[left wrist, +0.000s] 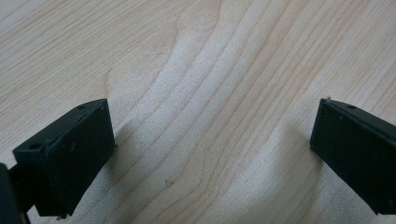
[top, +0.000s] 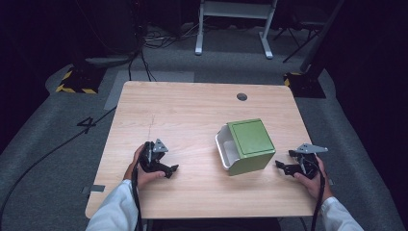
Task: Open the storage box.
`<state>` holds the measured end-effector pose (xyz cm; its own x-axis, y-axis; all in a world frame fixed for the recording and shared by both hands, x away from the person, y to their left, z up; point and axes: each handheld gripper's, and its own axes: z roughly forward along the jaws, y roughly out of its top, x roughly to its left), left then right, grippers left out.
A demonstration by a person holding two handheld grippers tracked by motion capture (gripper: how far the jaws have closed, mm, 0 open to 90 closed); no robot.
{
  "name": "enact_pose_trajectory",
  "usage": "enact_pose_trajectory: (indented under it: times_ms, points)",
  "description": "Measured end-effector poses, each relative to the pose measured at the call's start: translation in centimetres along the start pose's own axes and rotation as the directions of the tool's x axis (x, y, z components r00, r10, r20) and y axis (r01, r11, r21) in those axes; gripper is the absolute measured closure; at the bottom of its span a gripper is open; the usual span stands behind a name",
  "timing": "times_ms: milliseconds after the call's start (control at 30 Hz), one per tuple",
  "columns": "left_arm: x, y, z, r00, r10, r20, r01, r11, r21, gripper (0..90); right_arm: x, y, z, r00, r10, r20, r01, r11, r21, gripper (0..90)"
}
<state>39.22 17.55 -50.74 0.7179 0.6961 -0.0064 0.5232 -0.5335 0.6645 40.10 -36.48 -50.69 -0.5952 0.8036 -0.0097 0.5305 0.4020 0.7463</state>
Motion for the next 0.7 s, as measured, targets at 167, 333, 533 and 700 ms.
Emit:
enact_pose_trajectory:
  times_ms: [167, 333, 533, 700]
  points:
    - [-0.2, 0.1, -0.2, 1.0000, 0.004, 0.004, -0.005, 0.9997, 0.023, 0.5, 0.0, 0.0, 0.0, 1.0000, -0.001, 0.000, 0.001, 1.000, 0.000, 17.8]
    - [-0.7, 0.4, -0.4, 0.9977, 0.035, 0.059, -0.035, 0.9993, 0.008, 19.1, 0.0, 0.0, 0.0, 1.0000, -0.002, -0.001, 0.002, 1.000, 0.000, 17.8]
    - [-1.6, 1.3, -0.8, 0.9882, 0.094, 0.121, -0.093, 0.9955, -0.015, 21.0, 0.0, 0.0, 0.0, 1.0000, -0.003, -0.002, 0.003, 1.000, 0.000, 17.8]
    - [-2.7, 2.3, -1.0, 0.9769, 0.151, 0.151, -0.148, 0.9885, -0.032, 21.0, 0.0, 0.0, 0.0, 1.0000, -0.003, -0.002, 0.003, 1.000, 0.000, 17.8]
